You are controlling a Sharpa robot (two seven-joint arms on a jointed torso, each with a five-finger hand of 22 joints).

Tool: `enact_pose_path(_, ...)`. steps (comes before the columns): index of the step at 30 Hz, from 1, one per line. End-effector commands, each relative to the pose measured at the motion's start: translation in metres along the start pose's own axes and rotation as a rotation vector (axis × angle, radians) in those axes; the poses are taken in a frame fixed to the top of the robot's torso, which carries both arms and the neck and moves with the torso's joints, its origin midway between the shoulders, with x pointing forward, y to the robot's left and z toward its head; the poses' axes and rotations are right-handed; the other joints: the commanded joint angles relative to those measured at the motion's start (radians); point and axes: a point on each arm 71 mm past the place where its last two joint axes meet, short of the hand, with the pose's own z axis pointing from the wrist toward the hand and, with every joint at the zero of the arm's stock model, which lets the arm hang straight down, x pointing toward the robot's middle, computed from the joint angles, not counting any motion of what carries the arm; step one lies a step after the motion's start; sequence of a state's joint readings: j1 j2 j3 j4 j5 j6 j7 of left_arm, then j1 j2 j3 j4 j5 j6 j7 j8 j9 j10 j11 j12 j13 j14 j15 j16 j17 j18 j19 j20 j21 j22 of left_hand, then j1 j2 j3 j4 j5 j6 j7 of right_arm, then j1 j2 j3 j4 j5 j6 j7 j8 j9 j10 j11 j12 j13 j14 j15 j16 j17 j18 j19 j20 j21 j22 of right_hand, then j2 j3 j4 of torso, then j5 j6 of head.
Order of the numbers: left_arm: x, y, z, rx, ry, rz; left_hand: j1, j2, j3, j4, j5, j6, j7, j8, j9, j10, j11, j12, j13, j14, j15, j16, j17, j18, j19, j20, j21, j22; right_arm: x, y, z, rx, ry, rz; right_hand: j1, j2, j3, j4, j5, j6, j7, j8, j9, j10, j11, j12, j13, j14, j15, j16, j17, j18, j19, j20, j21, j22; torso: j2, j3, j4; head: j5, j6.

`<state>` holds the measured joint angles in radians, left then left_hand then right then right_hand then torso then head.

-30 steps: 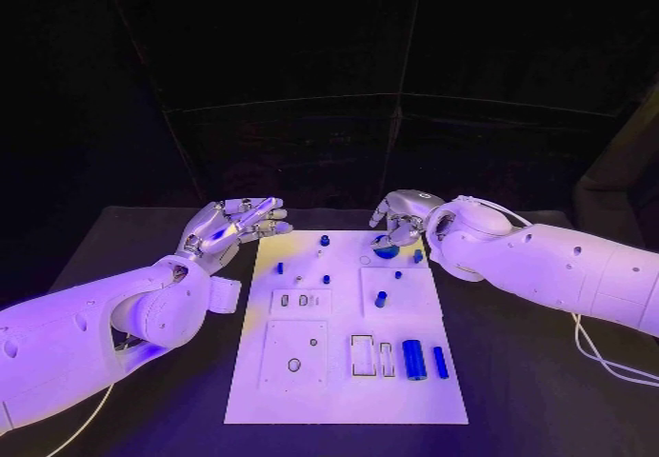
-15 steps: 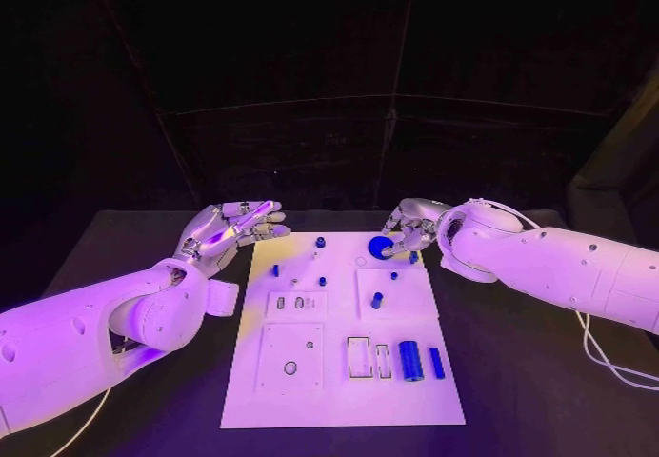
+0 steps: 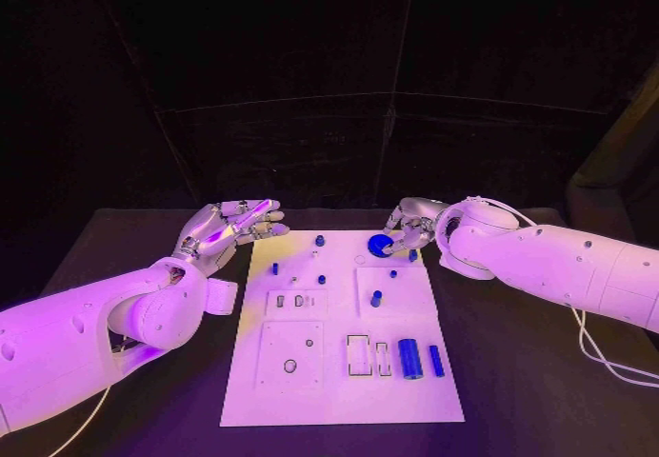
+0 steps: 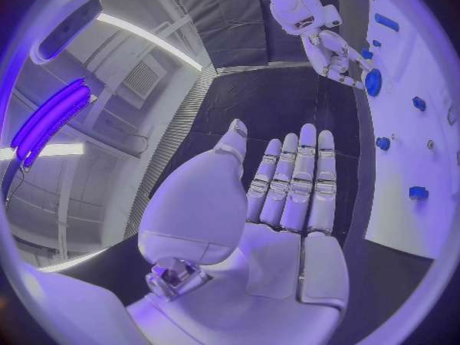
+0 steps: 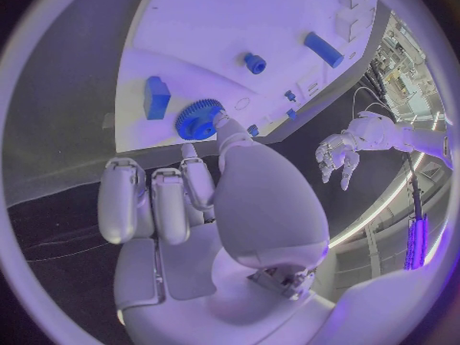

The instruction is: Assemble the parts on the task board

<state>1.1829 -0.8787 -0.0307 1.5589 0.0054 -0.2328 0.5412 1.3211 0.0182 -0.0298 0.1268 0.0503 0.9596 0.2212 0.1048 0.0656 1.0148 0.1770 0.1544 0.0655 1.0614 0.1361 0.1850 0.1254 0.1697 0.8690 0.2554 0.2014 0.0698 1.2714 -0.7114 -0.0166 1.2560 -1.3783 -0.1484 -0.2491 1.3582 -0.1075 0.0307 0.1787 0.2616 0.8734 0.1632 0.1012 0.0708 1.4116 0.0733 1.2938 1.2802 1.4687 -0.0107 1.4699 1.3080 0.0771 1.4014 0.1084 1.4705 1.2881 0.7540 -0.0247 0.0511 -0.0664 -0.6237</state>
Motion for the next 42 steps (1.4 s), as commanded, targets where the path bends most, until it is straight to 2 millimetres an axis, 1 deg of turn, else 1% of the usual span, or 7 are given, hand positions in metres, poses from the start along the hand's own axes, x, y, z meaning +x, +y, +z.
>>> enact_pose_path(1, 0.002, -0.001, 0.001, 0.006, 0.013, -0.007, 0.000, 0.009, -0.001, -0.004, -0.001, 0.003, -0.001, -0.003, 0.001, 0.001, -0.004, -0.005, 0.000, -0.004, 0.001, -0.006, -0.001, 0.016, 0.004, -0.001, -0.005, -0.001, 0.000, 0.003, 0.001, -0.001, 0.009, -0.007, 0.003, 0.011, 0.006, -0.003, 0.006, 0.006, 0.000, 0.006, 0.001, 0.009, -0.001, 0.011, 0.012, 0.057, 0.007, 0.005, 0.020, -0.018, 0.008, -0.003, 0.003, 0.003, 0.000, 0.0001, 0.0003, 0.001, -0.001)
enact_pose_path(16, 0.001, -0.001, 0.001, 0.004, 0.015, -0.009, 0.000, 0.010, -0.002, -0.005, -0.001, 0.004, -0.001, -0.003, 0.001, 0.001, -0.004, -0.005, 0.000, -0.004, 0.001, -0.007, -0.001, 0.016, 0.005, -0.001, -0.006, -0.001, 0.001, 0.007, 0.005, -0.003, -0.003, -0.041, 0.011, 0.025, 0.010, -0.018, 0.003, 0.021, -0.003, 0.016, 0.002, 0.029, -0.003, 0.050, 0.054, 0.059, 0.006, 0.012, 0.035, -0.021, 0.016, -0.004, 0.010, 0.019, 0.001, -0.0002, 0.0001, 0.004, -0.006)
enact_pose_path(18, 0.001, -0.001, 0.001, 0.004, 0.015, -0.009, 0.000, 0.010, -0.002, -0.005, -0.001, 0.004, -0.001, -0.003, 0.001, 0.001, -0.004, -0.005, 0.000, -0.004, 0.001, -0.007, -0.001, 0.016, 0.005, -0.001, -0.006, -0.001, 0.001, 0.007, 0.006, -0.002, -0.003, -0.051, 0.019, 0.031, 0.016, -0.027, -0.007, 0.028, -0.005, 0.020, 0.003, 0.034, -0.005, 0.059, 0.064, 0.059, 0.005, 0.013, 0.038, -0.021, 0.017, -0.005, 0.011, 0.022, 0.001, -0.0002, 0.0001, 0.004, -0.007)
enact_pose_path(21, 0.001, -0.001, 0.001, 0.003, 0.015, -0.009, 0.001, 0.010, -0.002, -0.006, -0.001, 0.004, -0.001, -0.004, 0.001, 0.002, -0.004, -0.005, 0.000, -0.003, 0.001, -0.007, -0.001, 0.016, 0.005, -0.001, -0.006, -0.001, 0.001, 0.007, 0.006, 0.000, 0.002, -0.064, 0.030, 0.037, 0.030, -0.042, -0.045, 0.034, -0.006, 0.024, 0.001, 0.038, -0.006, 0.068, 0.077, 0.060, 0.003, 0.014, 0.042, -0.022, 0.019, -0.006, 0.013, 0.026, 0.001, 0.0002, -0.0001, 0.004, -0.009)
enact_pose_path(26, 0.001, 0.000, 0.001, 0.002, 0.015, -0.009, 0.001, 0.011, -0.002, -0.006, -0.001, 0.004, -0.001, -0.004, 0.001, 0.002, -0.004, -0.005, 0.000, -0.003, 0.001, -0.007, -0.001, 0.016, 0.005, -0.001, -0.006, -0.001, 0.003, 0.008, 0.008, -0.002, 0.014, -0.079, 0.038, 0.040, 0.041, -0.054, -0.051, 0.040, -0.006, 0.027, 0.001, 0.045, -0.007, 0.079, 0.089, 0.060, 0.003, 0.016, 0.046, -0.023, 0.020, -0.006, 0.015, 0.030, 0.001, 0.0011, -0.0003, 0.004, -0.010)
enact_pose_path(36, 0.001, 0.000, 0.001, -0.001, 0.018, -0.010, 0.002, 0.012, -0.002, -0.007, -0.001, 0.004, -0.001, -0.004, 0.001, 0.002, -0.004, -0.005, -0.001, -0.003, 0.001, -0.008, -0.001, 0.016, 0.006, -0.001, -0.007, -0.001, 0.003, 0.015, 0.009, -0.010, -0.019, -0.164, 0.036, 0.053, 0.071, -0.077, -0.056, 0.091, -0.016, 0.051, 0.006, 0.063, -0.015, 0.107, 0.121, 0.062, -0.003, 0.019, 0.055, -0.026, 0.029, -0.011, 0.022, 0.047, 0.000, -0.0005, -0.0005, 0.002, -0.013)
enact_pose_path(42, 0.001, 0.000, 0.000, -0.003, 0.020, -0.011, 0.002, 0.012, -0.002, -0.007, -0.001, 0.004, -0.001, -0.004, 0.001, 0.002, -0.004, -0.005, -0.001, -0.003, 0.001, -0.008, -0.001, 0.016, 0.006, -0.001, -0.007, -0.001, 0.003, 0.021, 0.008, -0.023, -0.031, -0.199, 0.027, 0.049, 0.075, -0.078, -0.059, 0.095, -0.017, 0.052, 0.005, 0.065, -0.016, 0.109, 0.123, 0.062, -0.004, 0.020, 0.057, -0.027, 0.032, -0.012, 0.024, 0.052, 0.000, -0.0006, -0.0008, 0.001, -0.012)
